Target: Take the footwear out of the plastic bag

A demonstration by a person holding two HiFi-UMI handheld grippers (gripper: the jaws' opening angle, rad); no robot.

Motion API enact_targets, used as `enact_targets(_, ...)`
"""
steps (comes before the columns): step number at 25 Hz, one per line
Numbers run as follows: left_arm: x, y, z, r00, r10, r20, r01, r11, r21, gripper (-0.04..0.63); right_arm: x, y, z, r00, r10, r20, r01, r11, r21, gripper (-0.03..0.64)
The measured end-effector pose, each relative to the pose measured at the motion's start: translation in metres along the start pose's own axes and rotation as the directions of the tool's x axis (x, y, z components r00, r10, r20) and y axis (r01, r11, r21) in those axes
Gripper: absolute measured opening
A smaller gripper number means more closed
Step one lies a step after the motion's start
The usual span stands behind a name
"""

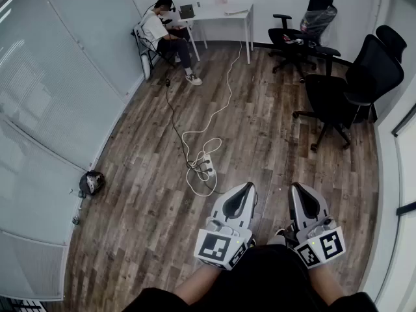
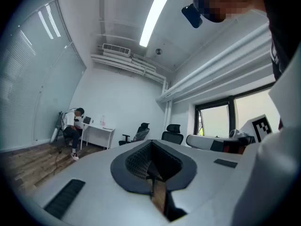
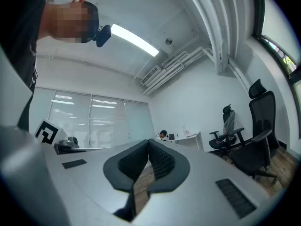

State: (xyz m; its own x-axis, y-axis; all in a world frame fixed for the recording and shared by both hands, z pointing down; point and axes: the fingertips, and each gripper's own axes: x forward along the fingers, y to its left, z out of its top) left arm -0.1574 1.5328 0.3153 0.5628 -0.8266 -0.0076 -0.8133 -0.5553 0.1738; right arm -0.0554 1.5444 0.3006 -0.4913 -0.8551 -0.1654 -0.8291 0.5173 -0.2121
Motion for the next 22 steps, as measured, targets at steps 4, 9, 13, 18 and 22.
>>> enact_targets(4,-0.003,0.003,0.001,1.0,0.019,-0.001,-0.019,0.999,0.032,0.023,0.0,0.0,0.0,1.0,0.001,0.002,-0.001,1.0,-0.001,0.018)
enact_targets(9,-0.004,0.002,0.015,0.998,0.049,0.037,-0.055,0.986,0.157,0.023,-0.004,-0.005,0.002,1.0,-0.01,0.017,0.01,1.0,0.029,0.018)
enact_targets(13,0.006,0.007,0.017,0.999,0.045,0.017,-0.048,0.981,0.188,0.023,-0.006,-0.011,0.011,0.999,0.001,0.034,-0.002,0.999,0.035,0.018)
enact_targets(18,0.036,0.002,0.017,1.0,0.014,0.026,-0.02,0.972,0.234,0.023,-0.003,-0.041,0.022,0.996,0.012,0.088,-0.024,0.992,0.128,0.017)
enact_targets(22,0.064,0.011,0.016,0.999,0.037,0.019,-0.04,0.979,0.201,0.023,0.019,-0.063,0.022,0.997,0.037,0.075,-0.043,0.995,0.09,0.017)
